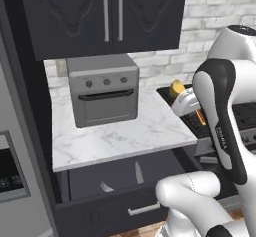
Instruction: Pick up the metallic utensils from the counter and place them in the open drawer. Make sure not to pick up any wooden utensils.
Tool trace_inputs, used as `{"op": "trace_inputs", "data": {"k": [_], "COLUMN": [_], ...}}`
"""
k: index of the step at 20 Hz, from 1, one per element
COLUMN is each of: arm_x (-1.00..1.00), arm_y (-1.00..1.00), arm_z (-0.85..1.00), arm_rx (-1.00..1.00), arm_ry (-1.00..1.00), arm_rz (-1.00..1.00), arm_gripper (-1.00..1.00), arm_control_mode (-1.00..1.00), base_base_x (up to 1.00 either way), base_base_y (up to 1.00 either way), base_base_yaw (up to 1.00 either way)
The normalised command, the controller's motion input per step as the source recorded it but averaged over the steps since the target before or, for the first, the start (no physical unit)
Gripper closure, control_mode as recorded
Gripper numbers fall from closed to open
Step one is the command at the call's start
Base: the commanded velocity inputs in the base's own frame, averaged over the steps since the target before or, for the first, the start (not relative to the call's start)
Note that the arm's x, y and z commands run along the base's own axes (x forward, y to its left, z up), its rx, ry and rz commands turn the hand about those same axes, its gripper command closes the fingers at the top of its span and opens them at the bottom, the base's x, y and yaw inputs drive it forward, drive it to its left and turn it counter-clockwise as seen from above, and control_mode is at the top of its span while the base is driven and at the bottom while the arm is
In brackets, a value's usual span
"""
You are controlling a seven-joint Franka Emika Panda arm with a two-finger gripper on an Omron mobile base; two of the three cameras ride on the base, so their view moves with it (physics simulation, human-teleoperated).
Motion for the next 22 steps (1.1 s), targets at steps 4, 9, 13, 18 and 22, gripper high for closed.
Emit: {"op": "trace_inputs", "data": {"k": [4,9,13,18,22], "arm_x": [0.00,0.00,0.00,0.00,0.00], "arm_y": [0.00,0.00,0.00,0.00,0.00], "arm_z": [0.00,0.00,0.00,0.00,0.00], "arm_rx": [0.00,0.00,0.00,0.00,0.00], "arm_ry": [0.00,0.00,0.00,0.00,0.00], "arm_rz": [0.00,0.00,0.00,0.00,0.00], "arm_gripper": [1.00,1.00,1.00,1.00,1.00], "arm_control_mode": [1.00,1.00,1.00,1.00,1.00], "base_base_x": [-0.66,-0.04,0.13,0.19,0.34], "base_base_y": [-0.16,-0.06,-0.28,-0.24,-0.03], "base_base_yaw": [0.00,0.00,-0.10,-0.17,-0.12]}}
